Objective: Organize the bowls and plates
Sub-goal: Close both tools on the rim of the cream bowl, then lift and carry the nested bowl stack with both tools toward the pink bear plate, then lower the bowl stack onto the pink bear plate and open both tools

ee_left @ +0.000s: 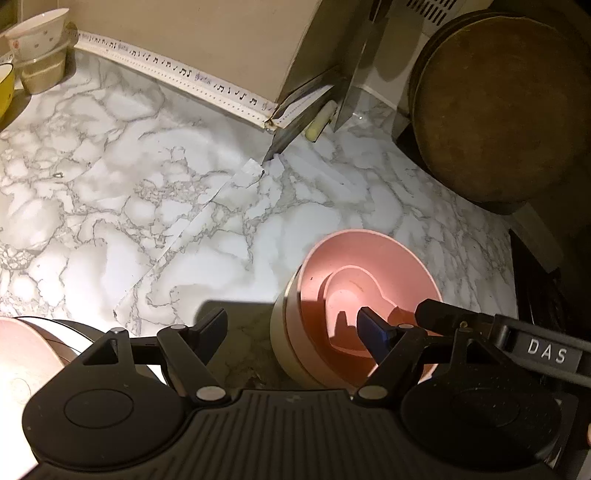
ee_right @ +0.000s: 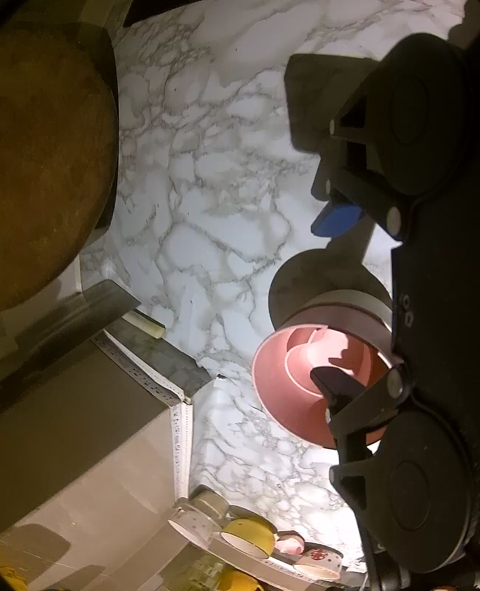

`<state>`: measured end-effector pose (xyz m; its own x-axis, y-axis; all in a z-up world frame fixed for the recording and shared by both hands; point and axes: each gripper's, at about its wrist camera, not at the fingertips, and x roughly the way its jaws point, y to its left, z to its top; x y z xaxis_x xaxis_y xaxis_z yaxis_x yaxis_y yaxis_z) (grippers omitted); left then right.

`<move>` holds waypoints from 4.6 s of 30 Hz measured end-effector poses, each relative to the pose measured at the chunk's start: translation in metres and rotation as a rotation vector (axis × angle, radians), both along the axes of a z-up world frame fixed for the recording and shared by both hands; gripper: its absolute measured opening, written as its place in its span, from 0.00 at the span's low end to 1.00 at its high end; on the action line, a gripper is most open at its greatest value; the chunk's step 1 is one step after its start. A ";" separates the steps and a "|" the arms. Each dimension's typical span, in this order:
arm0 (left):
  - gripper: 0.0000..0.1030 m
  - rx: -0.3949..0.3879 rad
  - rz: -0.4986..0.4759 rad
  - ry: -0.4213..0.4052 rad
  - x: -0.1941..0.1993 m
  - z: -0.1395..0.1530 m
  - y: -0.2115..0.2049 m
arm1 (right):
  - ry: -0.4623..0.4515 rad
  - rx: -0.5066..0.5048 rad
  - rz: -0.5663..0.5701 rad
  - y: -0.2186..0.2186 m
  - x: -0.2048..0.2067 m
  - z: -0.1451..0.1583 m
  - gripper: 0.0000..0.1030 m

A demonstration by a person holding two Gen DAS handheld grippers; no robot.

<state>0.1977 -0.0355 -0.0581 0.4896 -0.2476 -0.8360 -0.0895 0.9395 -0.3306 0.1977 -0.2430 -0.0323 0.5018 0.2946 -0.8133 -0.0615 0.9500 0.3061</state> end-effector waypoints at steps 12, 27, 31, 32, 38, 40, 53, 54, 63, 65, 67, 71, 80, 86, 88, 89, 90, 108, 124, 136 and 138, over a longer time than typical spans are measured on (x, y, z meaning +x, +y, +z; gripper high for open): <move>0.74 0.026 0.007 0.033 0.014 -0.012 -0.009 | 0.045 0.002 0.043 0.006 0.007 -0.013 0.56; 0.45 -0.023 -0.005 0.068 0.015 -0.023 -0.016 | 0.073 0.014 0.084 0.015 0.008 -0.019 0.30; 0.41 -0.027 0.007 0.083 0.013 -0.023 -0.016 | 0.076 -0.011 0.085 0.019 0.006 -0.017 0.29; 0.40 -0.023 0.005 0.085 0.013 -0.023 -0.016 | 0.079 -0.017 0.086 0.019 0.005 -0.017 0.29; 0.34 0.004 0.018 0.088 0.010 -0.021 -0.017 | 0.082 -0.055 0.101 0.023 0.003 -0.015 0.27; 0.34 0.007 0.021 0.084 0.008 -0.020 -0.018 | 0.075 -0.068 0.107 0.024 0.001 -0.014 0.25; 0.32 0.022 0.053 0.039 -0.008 0.006 -0.009 | 0.018 -0.074 0.127 0.033 -0.008 0.007 0.22; 0.32 0.025 0.056 0.038 -0.010 0.009 -0.007 | 0.013 -0.074 0.132 0.035 -0.009 0.010 0.22; 0.32 0.065 0.093 0.005 -0.031 0.035 0.011 | -0.031 -0.068 0.196 0.058 -0.018 0.033 0.22; 0.32 0.072 0.102 0.001 -0.036 0.039 0.016 | -0.038 -0.074 0.214 0.066 -0.021 0.036 0.22; 0.32 0.079 0.116 0.000 -0.042 0.043 0.023 | -0.041 -0.080 0.234 0.075 -0.024 0.040 0.21; 0.32 0.099 0.148 0.000 -0.054 0.050 0.036 | -0.047 -0.084 0.276 0.094 -0.030 0.044 0.21; 0.32 0.130 0.214 0.009 -0.079 0.057 0.071 | -0.054 -0.076 0.357 0.135 -0.043 0.048 0.21; 0.32 0.143 0.248 0.025 -0.098 0.061 0.096 | -0.043 -0.063 0.411 0.160 -0.053 0.049 0.21; 0.32 0.145 0.262 0.032 -0.103 0.062 0.104 | -0.042 -0.061 0.430 0.169 -0.057 0.049 0.21; 0.32 0.147 0.268 0.037 -0.106 0.062 0.107 | -0.041 -0.062 0.440 0.173 -0.059 0.049 0.21; 0.32 0.149 0.273 0.042 -0.108 0.061 0.110 | -0.040 -0.062 0.450 0.177 -0.061 0.049 0.21; 0.32 0.164 0.286 0.182 -0.137 0.035 0.142 | 0.093 -0.077 0.535 0.217 -0.085 0.022 0.21; 0.32 0.160 0.268 0.212 -0.134 0.019 0.144 | 0.138 -0.104 0.533 0.224 -0.081 0.010 0.23; 0.33 0.159 0.251 0.184 -0.138 0.018 0.147 | 0.123 -0.092 0.527 0.223 -0.081 0.012 0.26; 0.33 0.169 0.238 0.168 -0.140 0.020 0.146 | 0.106 -0.094 0.524 0.223 -0.083 0.014 0.27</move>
<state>0.0577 0.1101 -0.0376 0.3688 0.0060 -0.9295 -0.3535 0.9257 -0.1343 0.1146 -0.0201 -0.0178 0.2210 0.4070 -0.8863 -0.5074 0.8241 0.2519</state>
